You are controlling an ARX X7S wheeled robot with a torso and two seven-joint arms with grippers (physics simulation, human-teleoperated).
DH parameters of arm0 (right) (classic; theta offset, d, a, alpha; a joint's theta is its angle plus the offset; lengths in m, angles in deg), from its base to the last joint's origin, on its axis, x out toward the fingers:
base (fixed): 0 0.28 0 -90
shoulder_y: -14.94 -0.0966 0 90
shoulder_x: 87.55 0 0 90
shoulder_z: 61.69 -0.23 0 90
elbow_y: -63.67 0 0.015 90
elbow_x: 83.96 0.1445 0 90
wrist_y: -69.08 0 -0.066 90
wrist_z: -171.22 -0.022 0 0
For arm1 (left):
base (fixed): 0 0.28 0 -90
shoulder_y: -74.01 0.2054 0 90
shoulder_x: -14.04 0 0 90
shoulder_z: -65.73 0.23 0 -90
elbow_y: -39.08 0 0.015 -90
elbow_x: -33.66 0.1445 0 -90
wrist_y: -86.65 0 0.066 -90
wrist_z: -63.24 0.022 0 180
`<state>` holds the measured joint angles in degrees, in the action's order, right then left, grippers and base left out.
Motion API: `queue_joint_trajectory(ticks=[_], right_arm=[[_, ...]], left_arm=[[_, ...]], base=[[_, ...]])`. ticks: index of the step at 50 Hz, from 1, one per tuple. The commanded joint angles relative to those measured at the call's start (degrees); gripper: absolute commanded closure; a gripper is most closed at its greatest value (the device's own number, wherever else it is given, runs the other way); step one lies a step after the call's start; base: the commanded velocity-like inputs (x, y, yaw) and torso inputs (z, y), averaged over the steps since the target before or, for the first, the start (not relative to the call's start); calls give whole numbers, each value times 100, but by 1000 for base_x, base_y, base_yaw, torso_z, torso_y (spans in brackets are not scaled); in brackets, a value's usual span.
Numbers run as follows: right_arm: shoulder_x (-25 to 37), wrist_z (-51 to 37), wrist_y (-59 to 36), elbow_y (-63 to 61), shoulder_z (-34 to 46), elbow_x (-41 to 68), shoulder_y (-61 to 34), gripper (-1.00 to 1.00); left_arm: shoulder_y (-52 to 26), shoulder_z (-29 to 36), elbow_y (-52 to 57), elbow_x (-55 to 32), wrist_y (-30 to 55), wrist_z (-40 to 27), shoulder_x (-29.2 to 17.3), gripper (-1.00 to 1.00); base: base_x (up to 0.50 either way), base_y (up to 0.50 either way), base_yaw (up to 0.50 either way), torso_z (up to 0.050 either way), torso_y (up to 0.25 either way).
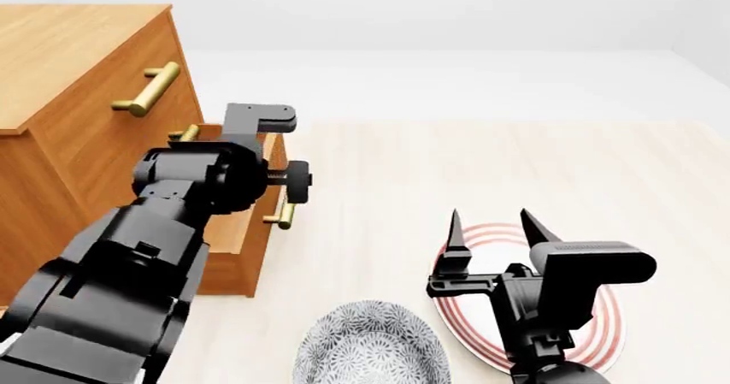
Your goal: Open the bottom drawer of the cabinet.
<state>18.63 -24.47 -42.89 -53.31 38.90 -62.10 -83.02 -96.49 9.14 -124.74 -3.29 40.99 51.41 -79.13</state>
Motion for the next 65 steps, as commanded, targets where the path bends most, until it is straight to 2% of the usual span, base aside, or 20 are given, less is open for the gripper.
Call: queue_joint_trajectory(ticks=[1,5,9,23,44,48,56,64,65], right_arm=[[21,-18,37,21,7,30,14,-100],[44,-37,22,-23,3,45,26,-100],[51,-48,24,-21,10,50,21,-100],[88,-99,-19,-63,27,74,-15,-100],[127,-128,43,-35,48,109,10,-100],[148,-143,19,-59,48,120,1,-100],[173,-173,-33,-117,61,151,-23,-100],[183,-186,-17,-106,74,159,-20,-100],[180,-187,-17,-89,70,166,-29,-100]], left_arm=[[160,-1750,-114,1812,488,620,208,-100],[180,-2161,-114,2215,586,785,249,-100],[203,-2277,-114,2426,634,1011,310,-100],[194,-1107,-113,1139,638,1274,315,-100],[30,3740,230,-4281,-144,1037,317,-100],[-37,4480,308,-5118,-323,1031,317,-100],[-161,5359,395,-6035,-556,1161,317,-100],[-218,5694,419,-6311,-774,1203,317,-100],[-230,5700,449,-6228,-1159,1109,316,-100]], base=[[0,0,0,0,0],[0,0,0,0,0],[0,0,0,0,0],[0,0,0,0,0],[0,0,0,0,0],[0,0,0,0,0],[0,0,0,0,0],[0,0,0,0,0],[0,0,0,0,0]])
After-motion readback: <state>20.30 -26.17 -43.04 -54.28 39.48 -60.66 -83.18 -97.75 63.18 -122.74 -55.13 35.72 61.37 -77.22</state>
